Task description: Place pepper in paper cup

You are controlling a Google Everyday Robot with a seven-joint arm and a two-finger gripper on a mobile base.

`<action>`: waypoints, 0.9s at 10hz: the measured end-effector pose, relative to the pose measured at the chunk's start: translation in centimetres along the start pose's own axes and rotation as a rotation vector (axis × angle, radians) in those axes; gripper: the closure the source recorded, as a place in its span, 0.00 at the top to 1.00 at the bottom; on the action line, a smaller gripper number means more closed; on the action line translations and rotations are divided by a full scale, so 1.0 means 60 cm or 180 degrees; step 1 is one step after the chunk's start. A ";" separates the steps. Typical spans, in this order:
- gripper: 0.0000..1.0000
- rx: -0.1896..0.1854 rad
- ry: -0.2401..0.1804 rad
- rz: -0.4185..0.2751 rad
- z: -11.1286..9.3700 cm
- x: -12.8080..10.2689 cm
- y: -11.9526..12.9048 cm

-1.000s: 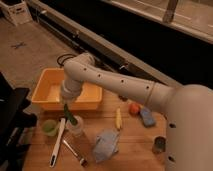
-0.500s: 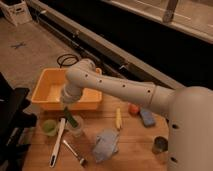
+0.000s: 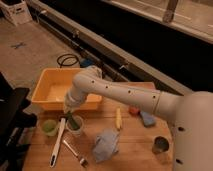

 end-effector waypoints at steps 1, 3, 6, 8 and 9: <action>0.59 0.0030 0.0009 0.0011 0.001 -0.004 0.003; 0.63 0.0065 0.0024 0.0030 -0.002 -0.009 0.008; 0.63 0.0087 0.0034 0.0028 -0.005 -0.011 0.009; 0.63 0.0095 0.0039 0.0022 -0.007 -0.010 0.008; 0.63 0.0086 0.0043 0.0012 -0.009 -0.009 0.008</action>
